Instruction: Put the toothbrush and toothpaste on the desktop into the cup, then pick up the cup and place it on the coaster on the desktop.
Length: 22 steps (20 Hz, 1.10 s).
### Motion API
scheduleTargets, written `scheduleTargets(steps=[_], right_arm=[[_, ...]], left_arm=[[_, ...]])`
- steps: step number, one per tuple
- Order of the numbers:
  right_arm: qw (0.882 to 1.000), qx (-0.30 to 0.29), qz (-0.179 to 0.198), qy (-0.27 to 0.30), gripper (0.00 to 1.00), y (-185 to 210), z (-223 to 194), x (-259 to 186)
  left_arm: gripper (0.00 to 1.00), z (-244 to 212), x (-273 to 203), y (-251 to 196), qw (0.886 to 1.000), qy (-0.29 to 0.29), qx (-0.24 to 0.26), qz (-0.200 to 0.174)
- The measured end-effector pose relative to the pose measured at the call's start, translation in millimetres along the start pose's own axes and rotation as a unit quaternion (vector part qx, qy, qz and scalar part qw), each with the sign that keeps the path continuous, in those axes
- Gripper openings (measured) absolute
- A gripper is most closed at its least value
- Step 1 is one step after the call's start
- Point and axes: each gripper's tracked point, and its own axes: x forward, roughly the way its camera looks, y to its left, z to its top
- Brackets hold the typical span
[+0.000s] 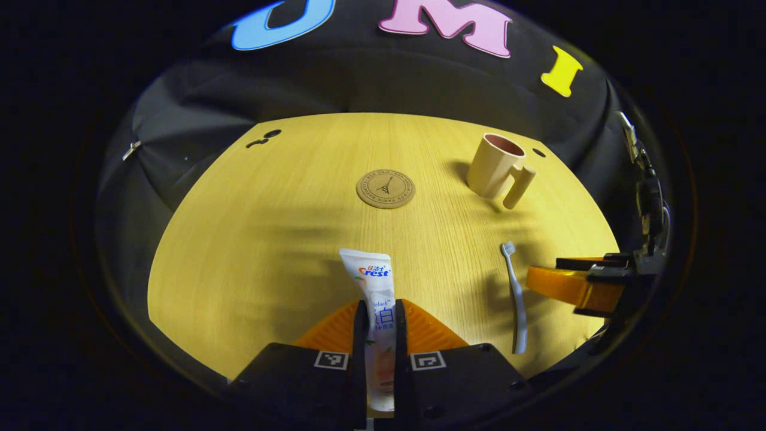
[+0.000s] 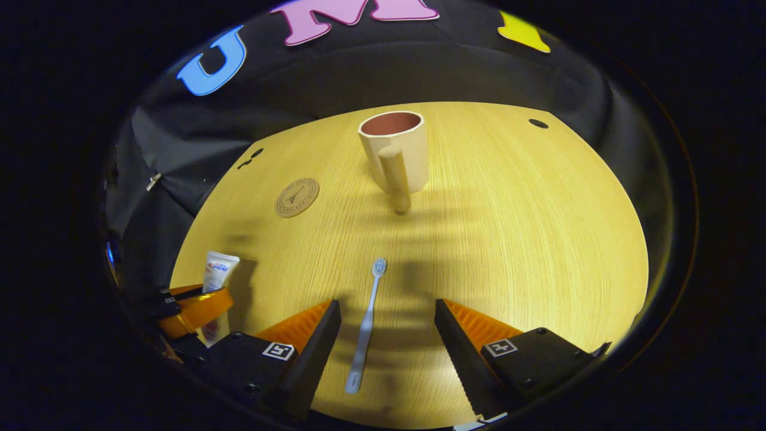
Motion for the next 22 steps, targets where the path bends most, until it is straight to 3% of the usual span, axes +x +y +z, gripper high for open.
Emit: scheduleTargets(steps=[3,10,15,16,19,20,21,22], right_arm=[[1.000,-0.025,-0.019,0.001,0.98,5,-4,5],[0.996,-0.022,-0.068,0.048,0.98,2,-27,21],[0.994,-0.029,-0.091,0.059,0.90,9,-28,21],[0.993,-0.025,-0.096,0.061,0.78,12,-31,21],[0.993,-0.013,-0.099,0.063,0.58,20,-30,23],[0.993,-0.018,-0.097,0.062,0.44,22,-30,23],[0.993,-0.024,-0.098,0.061,0.40,23,-30,23],[0.992,-0.021,-0.105,0.065,0.14,23,-28,23]], left_arm=[[0.23,-3,-14,9,1.000,-0.007,0.005,0.008],[0.23,3,-38,5,0.999,-0.042,0.011,-0.023],[0.23,6,-50,11,0.997,-0.058,0.022,-0.041],[0.23,4,-51,14,0.997,-0.059,0.025,-0.042],[0.23,-1,-55,18,0.997,-0.062,0.028,-0.047],[0.23,-4,-57,19,0.997,-0.060,0.024,-0.048],[0.23,-5,-60,19,0.997,-0.061,0.018,-0.053],[0.23,-7,-63,19,0.996,-0.060,0.013,-0.058]])
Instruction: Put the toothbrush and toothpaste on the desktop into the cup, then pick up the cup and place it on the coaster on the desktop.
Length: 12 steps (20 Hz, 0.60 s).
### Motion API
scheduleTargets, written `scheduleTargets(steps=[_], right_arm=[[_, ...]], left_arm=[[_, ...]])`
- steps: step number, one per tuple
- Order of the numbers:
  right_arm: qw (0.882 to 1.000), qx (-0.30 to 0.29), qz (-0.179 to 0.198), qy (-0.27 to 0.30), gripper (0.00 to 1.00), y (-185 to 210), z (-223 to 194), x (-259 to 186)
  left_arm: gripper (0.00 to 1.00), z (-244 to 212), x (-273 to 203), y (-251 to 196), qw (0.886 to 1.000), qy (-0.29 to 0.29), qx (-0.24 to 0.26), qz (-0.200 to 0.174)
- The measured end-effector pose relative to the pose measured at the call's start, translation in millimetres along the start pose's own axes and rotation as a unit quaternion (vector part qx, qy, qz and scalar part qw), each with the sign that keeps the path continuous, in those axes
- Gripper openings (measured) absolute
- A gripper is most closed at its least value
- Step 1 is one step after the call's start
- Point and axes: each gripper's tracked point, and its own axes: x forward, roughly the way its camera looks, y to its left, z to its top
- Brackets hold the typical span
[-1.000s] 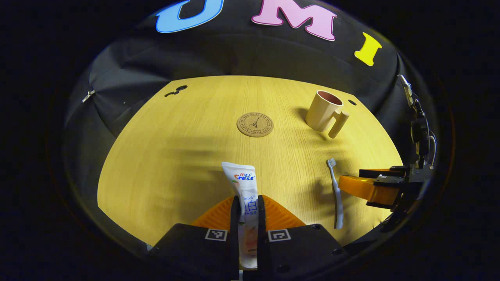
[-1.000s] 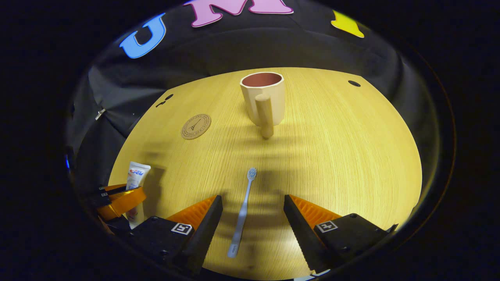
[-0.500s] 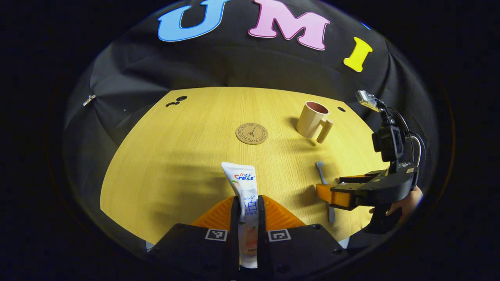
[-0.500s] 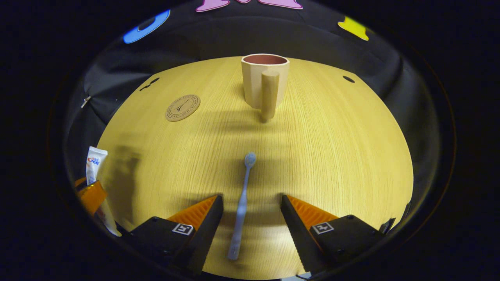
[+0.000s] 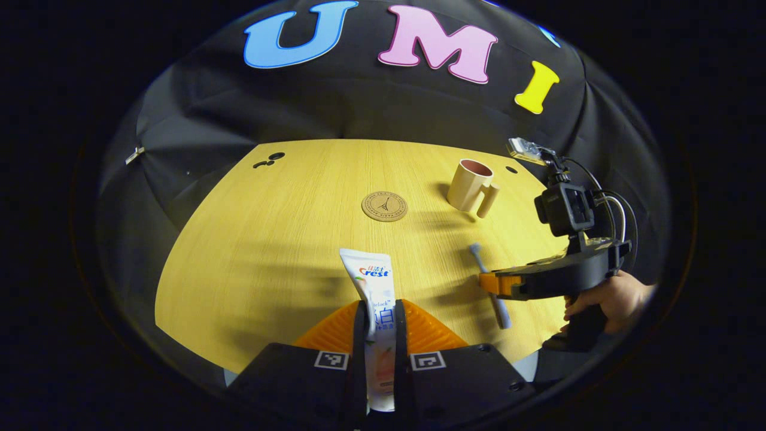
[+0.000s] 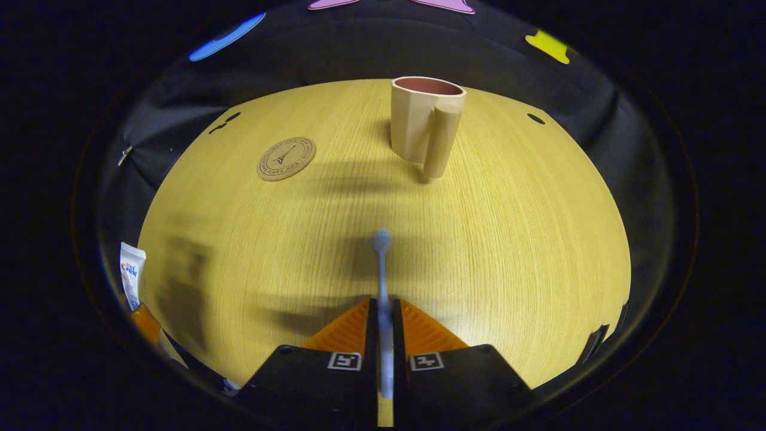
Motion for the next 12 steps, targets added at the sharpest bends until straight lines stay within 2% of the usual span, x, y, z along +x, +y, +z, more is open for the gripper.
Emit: scheduleTargets(steps=[3,5,6,12], right_arm=[[1.000,-0.002,-0.004,0.027,0.13,1,2,3],[0.999,-0.014,0.013,0.040,0.13,3,1,-1],[0.998,-0.018,0.021,0.049,0.10,3,-1,1],[0.997,-0.036,0.056,0.048,0.07,4,0,2]], left_arm=[[0.23,-1,-4,3,1.000,0.000,0.001,0.000],[0.23,-3,-4,5,1.000,0.002,-0.001,0.003],[0.23,-5,-3,4,1.000,0.003,-0.003,0.002],[0.23,-4,10,1,1.000,0.014,-0.001,0.006]])
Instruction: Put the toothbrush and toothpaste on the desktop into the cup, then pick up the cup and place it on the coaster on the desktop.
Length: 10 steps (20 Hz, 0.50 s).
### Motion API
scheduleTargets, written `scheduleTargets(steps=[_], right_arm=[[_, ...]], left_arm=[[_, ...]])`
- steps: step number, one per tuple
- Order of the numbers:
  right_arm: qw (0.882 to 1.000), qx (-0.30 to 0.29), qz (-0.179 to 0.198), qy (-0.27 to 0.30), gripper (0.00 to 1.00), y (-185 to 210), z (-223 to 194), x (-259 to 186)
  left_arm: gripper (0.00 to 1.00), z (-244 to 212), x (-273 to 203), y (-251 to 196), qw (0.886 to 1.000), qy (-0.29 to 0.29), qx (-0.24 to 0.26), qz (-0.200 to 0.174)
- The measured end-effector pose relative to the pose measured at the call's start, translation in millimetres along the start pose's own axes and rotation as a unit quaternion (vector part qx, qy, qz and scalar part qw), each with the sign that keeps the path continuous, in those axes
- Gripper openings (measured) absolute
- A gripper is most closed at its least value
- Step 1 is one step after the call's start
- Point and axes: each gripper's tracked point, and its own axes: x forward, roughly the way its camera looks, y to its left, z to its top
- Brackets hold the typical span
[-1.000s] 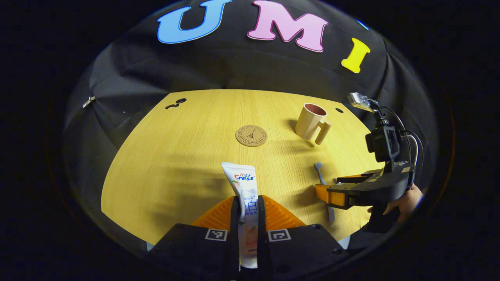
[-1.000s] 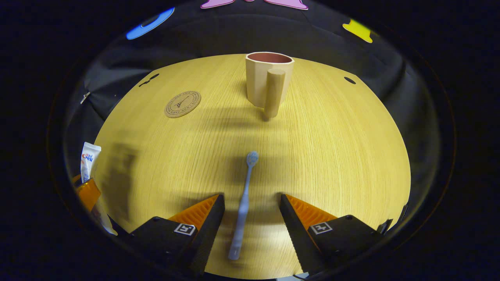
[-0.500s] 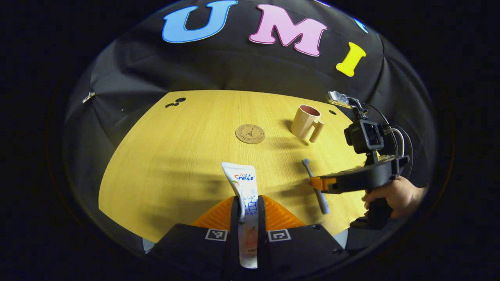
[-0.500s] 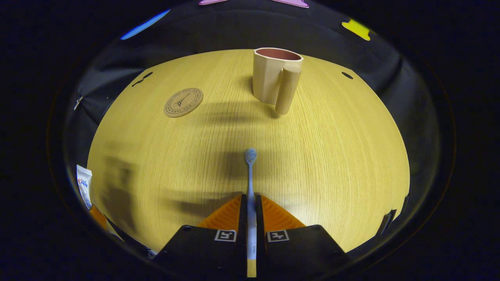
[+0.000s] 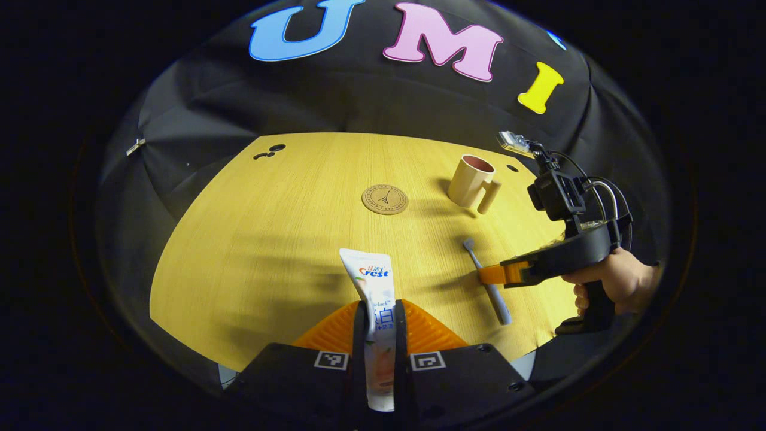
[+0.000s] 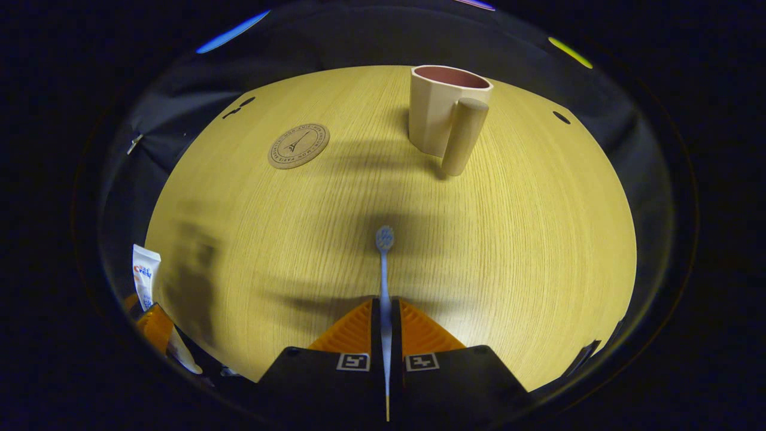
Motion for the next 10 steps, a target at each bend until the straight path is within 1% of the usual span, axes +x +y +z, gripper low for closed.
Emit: scheduleTargets(steps=[3,5,10], right_arm=[[1.000,0.010,0.016,0.006,0.07,-4,0,-1],[0.999,0.024,0.026,0.000,0.07,-10,7,-6],[0.997,0.055,0.045,-0.023,0.07,-38,32,-22]], left_arm=[[0.23,10,7,2,1.000,-0.001,-0.003,0.009],[0.23,25,10,4,1.000,-0.018,-0.007,0.017],[0.23,61,25,-7,0.999,-0.033,-0.012,0.014]])
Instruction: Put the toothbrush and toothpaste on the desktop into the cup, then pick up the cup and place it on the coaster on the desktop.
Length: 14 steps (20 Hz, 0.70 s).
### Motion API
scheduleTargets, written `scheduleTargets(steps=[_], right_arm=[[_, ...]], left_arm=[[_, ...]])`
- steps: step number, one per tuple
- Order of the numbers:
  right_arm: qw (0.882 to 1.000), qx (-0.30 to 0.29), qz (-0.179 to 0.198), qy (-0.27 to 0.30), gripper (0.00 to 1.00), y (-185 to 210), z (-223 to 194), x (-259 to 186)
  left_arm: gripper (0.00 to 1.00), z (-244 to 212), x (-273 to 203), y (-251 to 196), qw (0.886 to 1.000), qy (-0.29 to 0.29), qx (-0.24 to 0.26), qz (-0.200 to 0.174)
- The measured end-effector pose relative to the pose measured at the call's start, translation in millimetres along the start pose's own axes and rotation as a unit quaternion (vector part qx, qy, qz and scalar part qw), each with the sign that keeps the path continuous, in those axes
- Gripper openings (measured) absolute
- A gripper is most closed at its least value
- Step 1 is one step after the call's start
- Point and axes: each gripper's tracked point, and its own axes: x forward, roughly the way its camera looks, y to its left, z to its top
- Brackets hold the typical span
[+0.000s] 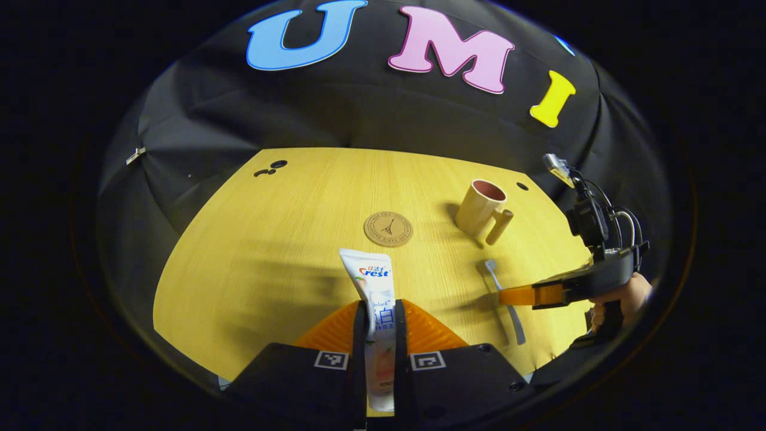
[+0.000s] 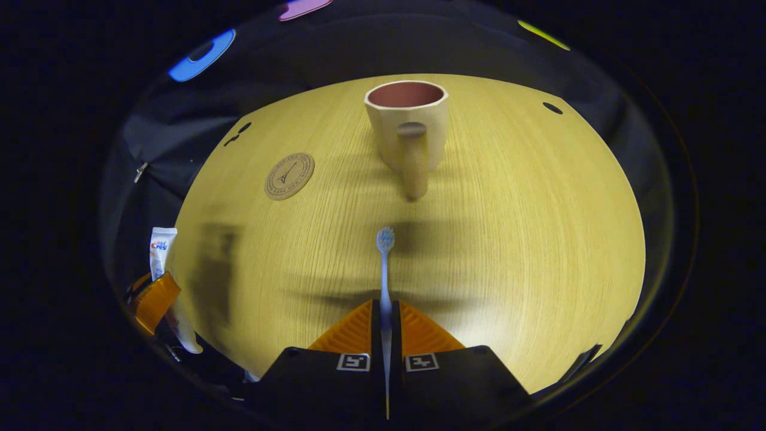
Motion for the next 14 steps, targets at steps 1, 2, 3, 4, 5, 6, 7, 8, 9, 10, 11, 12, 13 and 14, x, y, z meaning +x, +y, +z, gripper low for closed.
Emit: scheduleTargets(steps=[1,2,3,4,5,6,7,8,9,10,11,12,13,14], right_arm=[[1.000,-0.004,0.004,-0.012,0.07,-5,7,-6],[1.000,-0.013,0.007,-0.021,0.07,-11,14,-12],[0.999,-0.022,0.007,-0.027,0.07,-19,21,-18],[0.999,-0.024,0.010,-0.035,0.06,-24,27,-23],[0.999,-0.019,0.014,-0.041,0.06,-29,31,-28],[0.999,-0.009,0.019,-0.047,0.06,-35,36,-33],[0.998,0.000,0.023,-0.054,0.06,-41,41,-39],[0.998,0.007,0.027,-0.061,0.06,-48,45,-45],[0.997,0.011,0.030,-0.068,0.06,-55,48,-50],[0.997,0.014,0.032,-0.072,0.06,-62,50,-56],[0.996,0.015,0.035,-0.076,0.06,-69,52,-61],[0.996,0.017,0.038,-0.078,0.06,-74,53,-66],[0.996,0.018,0.041,-0.080,0.06,-81,54,-71],[0.996,0.021,0.043,-0.080,0.06,-87,53,-75]], left_arm=[[0.23,9,4,-4,1.000,-0.005,0.001,0.001],[0.23,17,8,-10,1.000,-0.011,0.002,0.001],[0.23,26,12,-18,1.000,-0.016,0.005,-0.003],[0.23,34,15,-26,1.000,-0.022,0.007,-0.010],[0.23,44,18,-35,0.999,-0.028,0.008,-0.015],[0.23,54,21,-44,0.999,-0.036,0.008,-0.021],[0.23,68,24,-55,0.998,-0.048,0.007,-0.028],[0.23,84,25,-65,0.997,-0.066,0.004,-0.034],[0.23,102,27,-75,0.995,-0.088,0.000,-0.042],[0.23,120,30,-86,0.993,-0.109,-0.005,-0.052],[0.23,136,34,-96,0.990,-0.127,-0.010,-0.060],[0.23,151,36,-104,0.987,-0.144,-0.015,-0.068],[0.23,167,40,-113,0.984,-0.158,-0.019,-0.077],[0.23,179,46,-122,0.982,-0.167,-0.023,-0.087]])
